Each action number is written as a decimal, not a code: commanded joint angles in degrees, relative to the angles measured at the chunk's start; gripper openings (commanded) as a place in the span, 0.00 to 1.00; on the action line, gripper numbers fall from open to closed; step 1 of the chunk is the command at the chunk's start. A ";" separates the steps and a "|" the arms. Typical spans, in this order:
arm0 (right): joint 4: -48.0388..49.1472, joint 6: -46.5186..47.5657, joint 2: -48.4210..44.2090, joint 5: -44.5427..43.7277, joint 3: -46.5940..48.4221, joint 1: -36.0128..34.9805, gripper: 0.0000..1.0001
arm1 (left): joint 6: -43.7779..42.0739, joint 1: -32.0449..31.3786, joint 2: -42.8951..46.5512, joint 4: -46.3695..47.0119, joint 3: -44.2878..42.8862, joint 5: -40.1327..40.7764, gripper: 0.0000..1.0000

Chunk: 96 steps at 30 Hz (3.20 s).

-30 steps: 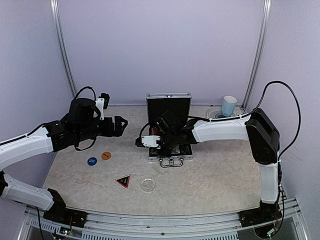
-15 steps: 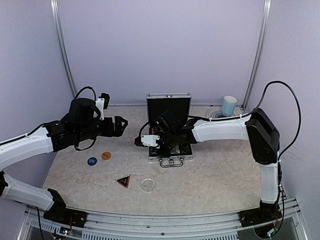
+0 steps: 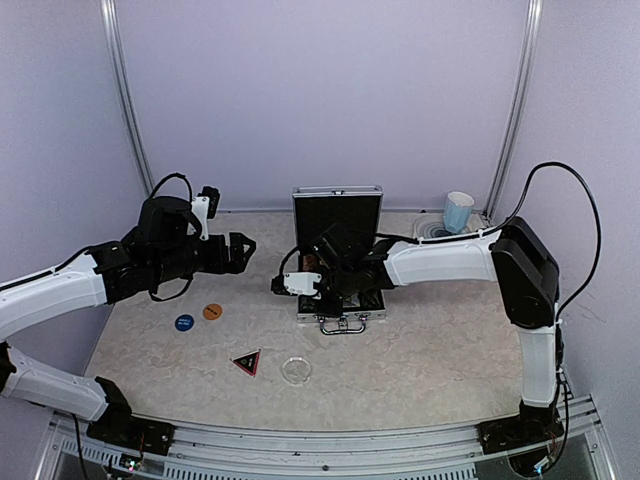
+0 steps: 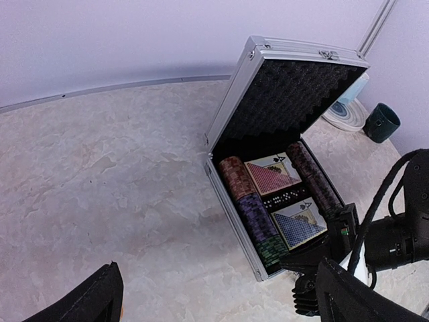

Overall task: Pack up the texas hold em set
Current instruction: Place the poker chip.

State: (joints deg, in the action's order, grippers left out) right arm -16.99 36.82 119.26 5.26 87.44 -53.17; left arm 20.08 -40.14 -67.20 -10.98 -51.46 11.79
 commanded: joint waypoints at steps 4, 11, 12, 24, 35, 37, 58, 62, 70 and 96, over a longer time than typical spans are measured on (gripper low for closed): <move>-1.44 -0.85 0.85 0.09 -1.21 0.43 0.00 | 0.17 0.50 -0.56 1.09 0.05 -0.63 0.99; -2.08 -1.02 1.32 -0.30 -1.08 0.52 0.00 | 0.31 0.50 -0.56 0.97 -0.03 -0.60 0.99; -2.22 -1.07 1.32 -0.26 -1.12 0.56 0.00 | 0.31 0.52 -0.56 0.95 -0.07 -0.58 0.99; -3.51 -1.44 1.10 1.68 -0.23 1.22 0.00 | 0.40 0.56 -0.32 0.70 -0.13 -0.49 0.99; -4.42 -1.60 -1.05 4.93 4.04 0.96 0.00 | 0.45 0.59 -0.56 0.79 -0.14 -0.54 0.99; -4.59 -1.58 0.03 3.89 4.89 0.96 0.00 | 0.47 0.60 -0.60 0.78 -0.13 -0.45 0.99; -4.01 -3.16 3.13 1.18 2.54 1.75 0.00 | 0.53 0.77 -0.82 0.78 -0.13 -0.80 0.99; -3.67 -3.28 0.97 1.44 3.36 1.75 0.00 | 0.81 0.98 -0.99 0.64 -0.39 -0.51 0.99; 0.50 -5.39 -3.82 -1.98 2.69 1.75 0.00 | 1.63 1.21 -0.66 -0.31 -0.73 0.74 0.99; 4.23 -33.63 -29.47 -20.73 -22.98 1.90 0.99 | -1.32 1.29 -1.44 -11.35 -6.15 6.78 0.99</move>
State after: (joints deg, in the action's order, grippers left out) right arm -13.89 11.42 93.36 -11.53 67.81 -51.68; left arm 20.01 -39.29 -67.90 -18.85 -55.92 15.29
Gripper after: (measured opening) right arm 0.977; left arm 0.989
